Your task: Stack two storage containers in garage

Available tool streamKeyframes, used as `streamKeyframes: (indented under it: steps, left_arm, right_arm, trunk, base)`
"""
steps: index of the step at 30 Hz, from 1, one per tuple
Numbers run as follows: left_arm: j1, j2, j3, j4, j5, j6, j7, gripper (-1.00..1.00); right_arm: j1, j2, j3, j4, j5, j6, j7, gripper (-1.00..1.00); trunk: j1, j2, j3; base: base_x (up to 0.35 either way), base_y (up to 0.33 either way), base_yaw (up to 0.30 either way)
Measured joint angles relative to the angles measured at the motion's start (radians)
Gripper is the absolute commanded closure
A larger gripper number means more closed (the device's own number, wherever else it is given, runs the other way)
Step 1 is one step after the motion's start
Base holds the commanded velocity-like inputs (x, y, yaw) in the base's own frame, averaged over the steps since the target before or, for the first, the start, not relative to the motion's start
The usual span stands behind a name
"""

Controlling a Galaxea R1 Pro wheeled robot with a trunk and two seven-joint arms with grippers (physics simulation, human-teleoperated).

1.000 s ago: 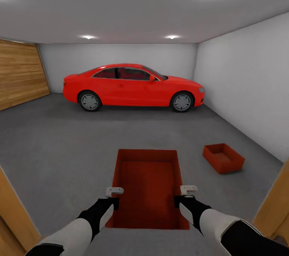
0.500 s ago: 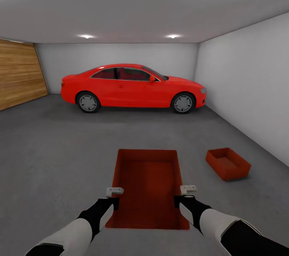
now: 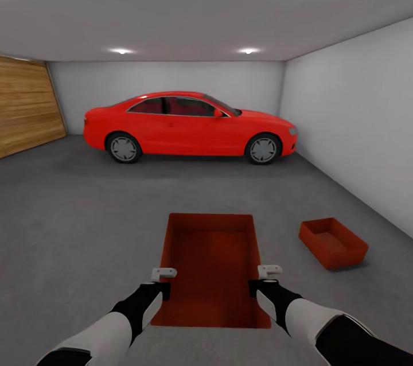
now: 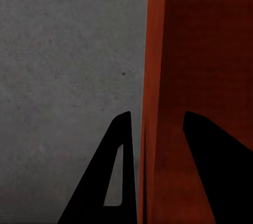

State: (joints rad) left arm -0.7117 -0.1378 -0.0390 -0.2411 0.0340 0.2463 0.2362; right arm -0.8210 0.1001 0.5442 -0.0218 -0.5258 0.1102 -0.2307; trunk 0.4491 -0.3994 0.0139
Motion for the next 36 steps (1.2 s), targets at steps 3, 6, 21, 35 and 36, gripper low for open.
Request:
streamKeyframes:
  steps: [3,6,21,35,36]
  left_arm:
    - [0.0,0.0,0.0,0.0,0.0,0.0,0.001,1.0]
    - [0.0,0.0,0.0,0.0,0.0,0.0,0.0,1.0]
    - [0.0,0.0,0.0,0.0,0.0,0.0,0.001,1.0]
    - [0.0,0.0,0.0,0.0,0.0,0.0,0.001,1.0]
    - [0.0,0.0,0.0,0.0,0.0,-0.001,0.001,1.0]
  right_arm:
    - [0.0,0.0,0.0,0.0,0.0,0.0,0.001,1.0]
    - [0.0,0.0,0.0,0.0,0.0,0.001,0.0,1.0]
    - [0.0,0.0,0.0,0.0,0.0,0.0,0.001,1.0]
    - [0.0,-0.001,0.0,0.0,0.0,0.0,0.001,1.0]
    - [0.0,0.0,0.001,0.0,0.0,0.0,0.001,1.0]
  trunk:
    - [0.0,0.0,0.0]
    - [0.0,0.0,0.0]
    - [0.0,0.0,0.0]
    - [0.0,0.0,0.0]
    - [0.0,0.0,0.0]
  base:
    - [0.322,0.0,0.0]
    - [0.322,0.0,0.0]
    - [0.322,0.0,0.0]
    - [0.322,0.0,0.0]
    - [0.322,0.0,0.0]
